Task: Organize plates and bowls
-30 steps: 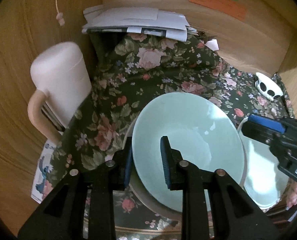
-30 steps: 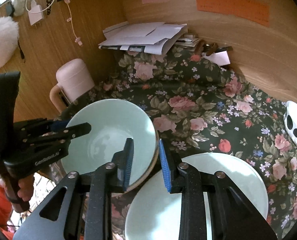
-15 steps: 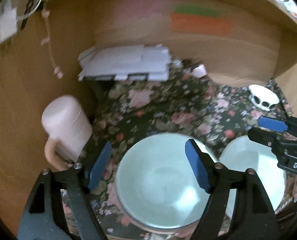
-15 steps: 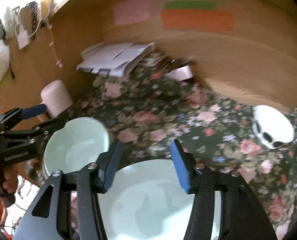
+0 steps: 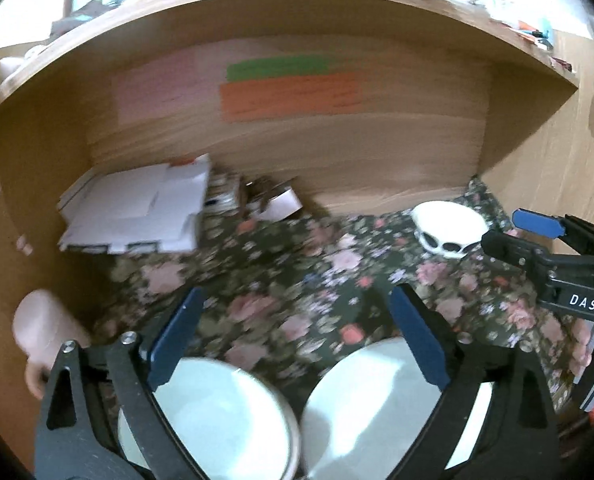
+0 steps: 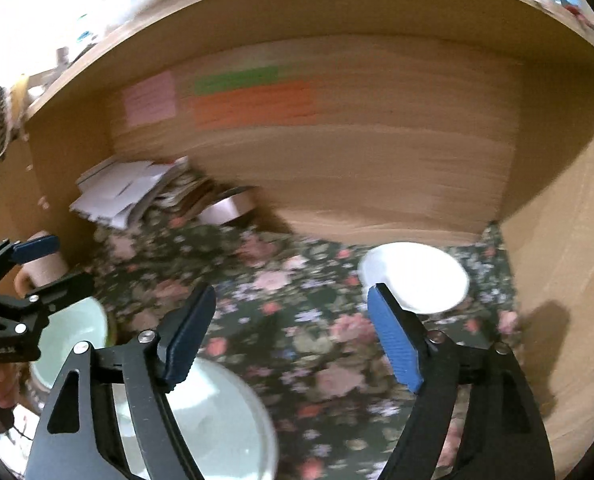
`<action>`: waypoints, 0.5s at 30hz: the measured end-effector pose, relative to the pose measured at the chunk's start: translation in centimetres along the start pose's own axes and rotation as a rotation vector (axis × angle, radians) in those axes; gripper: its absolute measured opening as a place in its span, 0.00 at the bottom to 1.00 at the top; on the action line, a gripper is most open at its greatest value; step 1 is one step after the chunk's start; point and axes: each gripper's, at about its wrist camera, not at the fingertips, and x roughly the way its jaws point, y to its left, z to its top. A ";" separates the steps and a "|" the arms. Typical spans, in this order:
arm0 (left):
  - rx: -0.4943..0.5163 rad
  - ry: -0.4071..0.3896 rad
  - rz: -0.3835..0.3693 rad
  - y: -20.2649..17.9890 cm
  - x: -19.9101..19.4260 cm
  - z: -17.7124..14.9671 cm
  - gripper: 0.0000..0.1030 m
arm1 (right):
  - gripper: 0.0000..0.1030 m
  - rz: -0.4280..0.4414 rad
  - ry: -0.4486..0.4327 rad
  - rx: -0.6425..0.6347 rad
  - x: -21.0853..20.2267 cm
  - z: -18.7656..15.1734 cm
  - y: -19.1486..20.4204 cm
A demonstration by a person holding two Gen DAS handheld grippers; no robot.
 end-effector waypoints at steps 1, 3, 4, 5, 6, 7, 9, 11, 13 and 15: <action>0.003 -0.001 -0.006 -0.5 0.5 0.5 0.94 | 0.75 -0.016 -0.002 0.005 0.1 0.1 -0.7; 0.012 0.004 -0.028 -1.4 1.3 1.3 0.95 | 0.76 -0.045 -0.004 0.017 0.3 0.3 -2.0; 0.017 0.015 -0.039 -1.8 2.0 1.8 0.95 | 0.76 -0.059 -0.002 0.023 0.5 0.4 -2.7; 0.019 0.027 -0.047 -2.2 2.7 2.2 0.95 | 0.76 -0.072 0.001 0.031 0.8 0.4 -3.3; 0.019 0.037 -0.054 -2.5 3.3 2.5 0.95 | 0.76 -0.083 0.003 0.041 1.1 0.5 -4.0; 0.021 0.052 -0.064 -2.8 4.0 2.8 0.95 | 0.76 -0.092 0.010 0.051 1.4 0.5 -4.7; 0.027 0.078 -0.072 -3.4 5.4 3.4 0.95 | 0.76 -0.115 0.023 0.069 2.2 0.5 -6.0; 0.038 0.098 -0.071 -4.1 6.9 3.9 0.95 | 0.76 -0.141 0.040 0.084 3.1 0.4 -7.3; 0.048 0.114 -0.067 -4.5 8.3 4.4 0.95 | 0.76 -0.161 0.059 0.101 4.0 0.2 -8.5; 0.056 0.136 -0.067 -4.9 9.7 4.8 0.95 | 0.76 -0.180 0.081 0.119 5.0 0.0 -9.6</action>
